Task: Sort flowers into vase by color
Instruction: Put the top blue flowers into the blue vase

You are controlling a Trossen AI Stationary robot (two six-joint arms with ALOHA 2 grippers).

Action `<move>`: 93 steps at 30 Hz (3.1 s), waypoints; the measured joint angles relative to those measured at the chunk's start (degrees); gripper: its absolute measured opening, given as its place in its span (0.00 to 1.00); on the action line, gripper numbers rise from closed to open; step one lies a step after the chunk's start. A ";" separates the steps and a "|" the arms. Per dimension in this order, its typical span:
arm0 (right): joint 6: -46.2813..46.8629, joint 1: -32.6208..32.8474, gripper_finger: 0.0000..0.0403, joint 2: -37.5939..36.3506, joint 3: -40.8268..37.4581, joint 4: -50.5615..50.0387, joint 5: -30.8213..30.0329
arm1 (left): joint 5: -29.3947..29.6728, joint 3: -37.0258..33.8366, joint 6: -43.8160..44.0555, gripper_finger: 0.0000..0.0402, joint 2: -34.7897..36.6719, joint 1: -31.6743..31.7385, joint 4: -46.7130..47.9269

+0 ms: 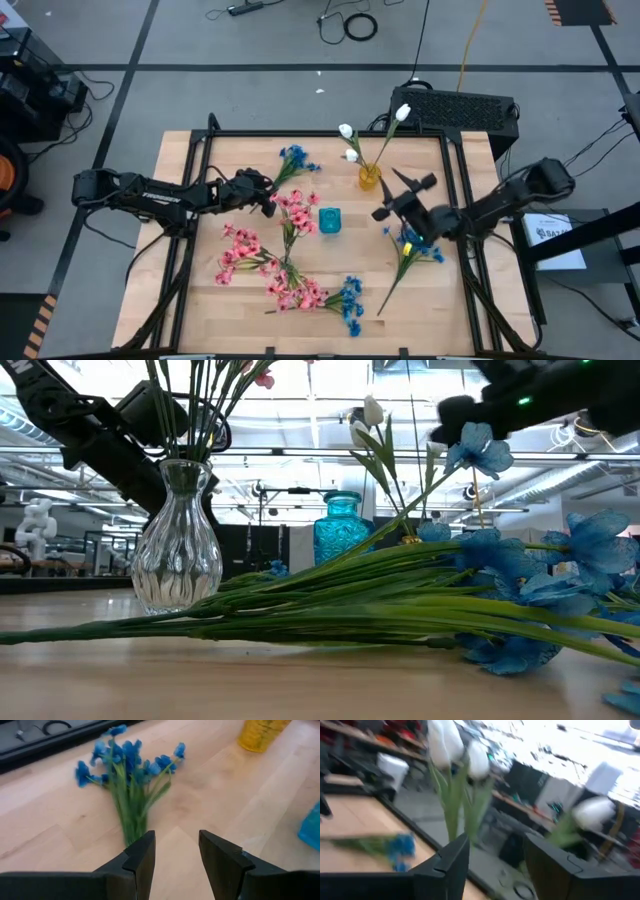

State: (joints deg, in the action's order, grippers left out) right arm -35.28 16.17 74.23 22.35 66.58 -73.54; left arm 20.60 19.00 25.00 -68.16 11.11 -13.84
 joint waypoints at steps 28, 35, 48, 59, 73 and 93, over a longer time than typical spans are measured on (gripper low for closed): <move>23.91 30.85 0.46 -1.46 0.00 -15.33 -11.85 | 1.10 0.00 -3.18 0.71 0.00 6.58 4.84; 29.61 27.95 0.46 -1.46 0.00 -20.75 -5.35 | -0.74 0.00 -11.98 0.74 -1.67 7.41 3.90; 31.12 19.07 0.46 -1.46 0.00 -23.23 10.89 | -4.74 0.00 -16.27 0.74 -12.61 8.33 -3.20; 28.99 15.09 0.46 -1.46 -0.02 -25.79 12.65 | -4.39 0.02 -17.88 0.65 -15.82 9.22 -5.49; 27.09 11.14 0.46 -1.46 -0.02 -24.75 19.94 | -9.01 0.07 -17.97 0.07 -15.82 11.03 -5.39; 28.74 11.18 0.46 -1.44 -0.02 -22.94 21.30 | -2.95 0.02 -18.04 0.04 -5.45 11.08 -36.26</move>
State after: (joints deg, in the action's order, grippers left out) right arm -6.54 27.35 72.79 22.33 43.63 -52.24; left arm 17.65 19.03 6.97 -73.61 22.20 -50.10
